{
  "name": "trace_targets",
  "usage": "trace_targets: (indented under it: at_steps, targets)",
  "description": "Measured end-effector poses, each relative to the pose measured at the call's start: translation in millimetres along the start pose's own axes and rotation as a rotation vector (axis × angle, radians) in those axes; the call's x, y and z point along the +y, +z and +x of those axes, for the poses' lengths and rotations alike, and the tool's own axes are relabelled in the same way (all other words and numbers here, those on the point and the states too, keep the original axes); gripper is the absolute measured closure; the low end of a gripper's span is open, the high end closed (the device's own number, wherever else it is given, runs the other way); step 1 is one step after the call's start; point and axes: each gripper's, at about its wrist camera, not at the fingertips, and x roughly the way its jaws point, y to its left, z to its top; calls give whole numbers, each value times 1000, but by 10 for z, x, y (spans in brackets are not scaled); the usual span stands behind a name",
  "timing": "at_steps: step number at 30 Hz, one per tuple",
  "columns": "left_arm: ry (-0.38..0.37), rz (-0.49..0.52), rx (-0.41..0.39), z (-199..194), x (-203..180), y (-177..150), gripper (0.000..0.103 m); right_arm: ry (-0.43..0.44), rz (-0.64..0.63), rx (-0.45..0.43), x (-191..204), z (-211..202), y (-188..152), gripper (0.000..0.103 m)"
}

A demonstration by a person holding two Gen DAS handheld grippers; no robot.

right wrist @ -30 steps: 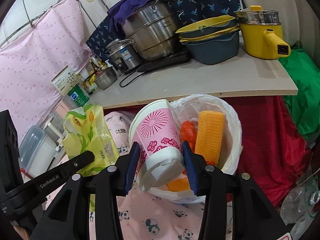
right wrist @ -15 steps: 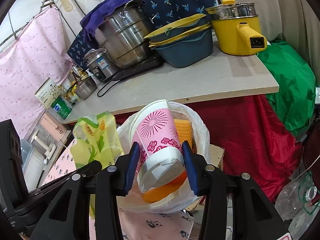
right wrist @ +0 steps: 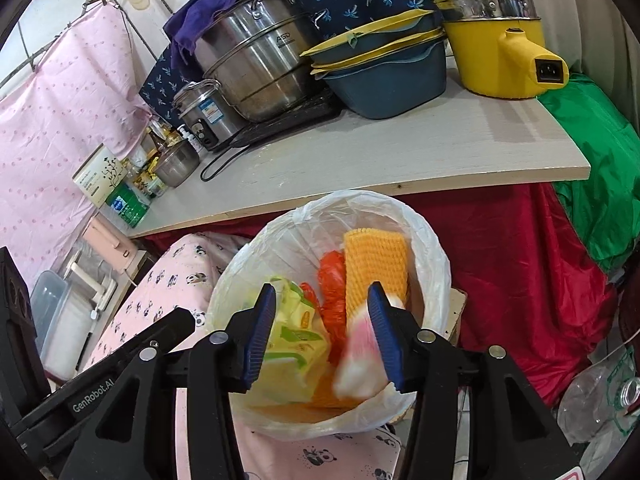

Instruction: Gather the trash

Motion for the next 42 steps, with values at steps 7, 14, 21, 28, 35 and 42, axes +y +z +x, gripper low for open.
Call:
trace_targets:
  at_steps: [7,14,21,28,35,42]
  targets:
    - [40,-42,-38,-186,214,5,37,6,-33,-9,153,-97,-19,54]
    - [97,-61,-67,-400,408,-93,32,17,-107,-13,406,-206,-91,53]
    - [140,-75,-84,-604,559,-211,31,26,-170,1,601,-312,-200,49]
    - [202,-59,-98,-756,616,-340,27,20,-230,15,748,-416,-311,44]
    - [246,-35,-102,-863,600,-454,23,-59,-317,6,854,-556,-422,36]
    - [277,-49,-87,-931,618,-571,16,-98,-405,4,922,-676,-514,20]
